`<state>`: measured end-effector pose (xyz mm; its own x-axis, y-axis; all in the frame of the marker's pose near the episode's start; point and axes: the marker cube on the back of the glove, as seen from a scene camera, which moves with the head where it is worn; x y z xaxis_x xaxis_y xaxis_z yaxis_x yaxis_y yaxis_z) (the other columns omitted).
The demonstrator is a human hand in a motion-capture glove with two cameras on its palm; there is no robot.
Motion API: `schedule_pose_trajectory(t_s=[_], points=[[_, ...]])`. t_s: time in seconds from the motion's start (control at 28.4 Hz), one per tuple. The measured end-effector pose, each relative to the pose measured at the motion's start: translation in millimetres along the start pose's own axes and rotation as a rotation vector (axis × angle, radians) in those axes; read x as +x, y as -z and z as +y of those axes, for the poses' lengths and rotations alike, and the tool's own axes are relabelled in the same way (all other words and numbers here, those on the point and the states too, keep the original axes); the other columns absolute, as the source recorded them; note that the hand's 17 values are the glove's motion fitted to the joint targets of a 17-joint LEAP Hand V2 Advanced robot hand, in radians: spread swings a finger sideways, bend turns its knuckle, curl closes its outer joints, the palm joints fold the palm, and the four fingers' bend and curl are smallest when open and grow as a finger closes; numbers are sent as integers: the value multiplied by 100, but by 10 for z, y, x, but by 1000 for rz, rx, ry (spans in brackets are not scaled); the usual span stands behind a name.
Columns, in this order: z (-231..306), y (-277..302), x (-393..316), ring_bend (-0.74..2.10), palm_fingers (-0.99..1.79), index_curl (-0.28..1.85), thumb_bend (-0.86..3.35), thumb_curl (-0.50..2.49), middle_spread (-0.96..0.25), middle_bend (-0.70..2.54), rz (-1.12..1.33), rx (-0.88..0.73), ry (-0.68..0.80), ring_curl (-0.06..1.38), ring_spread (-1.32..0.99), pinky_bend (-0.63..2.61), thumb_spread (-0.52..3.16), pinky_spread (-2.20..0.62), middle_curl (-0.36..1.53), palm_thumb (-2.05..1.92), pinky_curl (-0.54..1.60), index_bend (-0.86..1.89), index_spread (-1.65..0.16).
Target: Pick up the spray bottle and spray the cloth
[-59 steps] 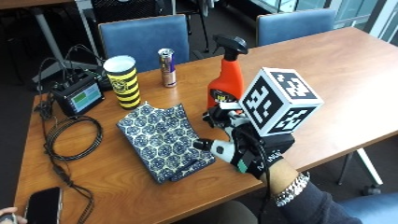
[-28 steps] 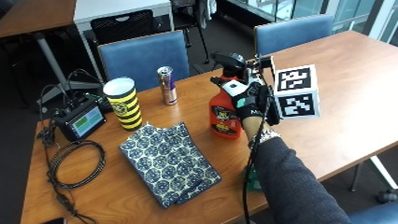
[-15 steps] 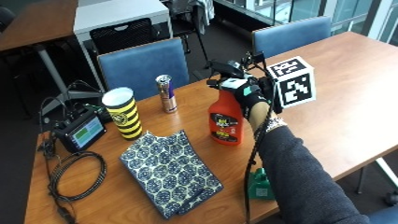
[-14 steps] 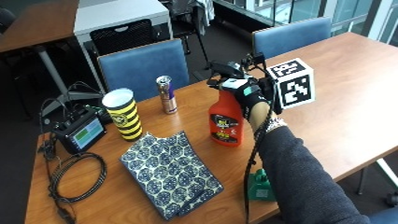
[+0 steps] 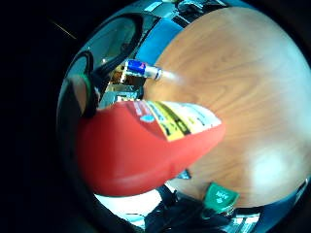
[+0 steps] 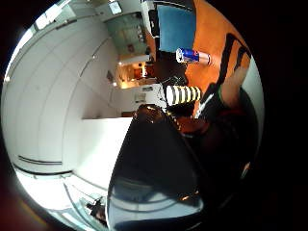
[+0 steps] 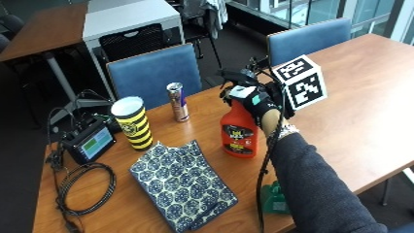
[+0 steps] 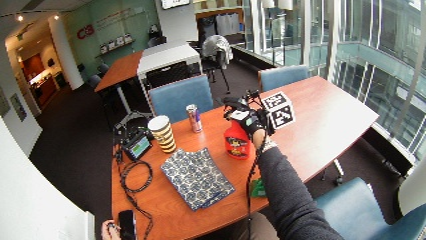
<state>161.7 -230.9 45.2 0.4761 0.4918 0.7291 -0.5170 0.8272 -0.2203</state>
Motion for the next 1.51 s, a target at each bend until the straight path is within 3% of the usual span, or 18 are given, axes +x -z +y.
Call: schedule_pose_trajectory(t_s=[0.18, 0.67, 1.09, 1.51], points=[[-39, -21, -119, 40, 127, 44, -3, 56, -25, 44, 39, -10, 69, 42, -24, 19, 48, -16, 49, 104, 29, 24, -32], [-93, 36, -422, 50, 141, 51, -4, 63, -24, 55, 28, 102, 230, 47, -24, 29, 34, -26, 54, 95, 35, 31, -31], [-137, 24, -605, 55, 138, 55, -3, 68, -23, 60, 2, 90, 271, 48, -24, 34, 30, -29, 55, 93, 38, 34, -31], [-121, 210, 41, 57, 136, 56, -3, 72, -23, 61, 0, 145, 181, 48, -24, 36, 29, -28, 55, 94, 38, 35, -29]])
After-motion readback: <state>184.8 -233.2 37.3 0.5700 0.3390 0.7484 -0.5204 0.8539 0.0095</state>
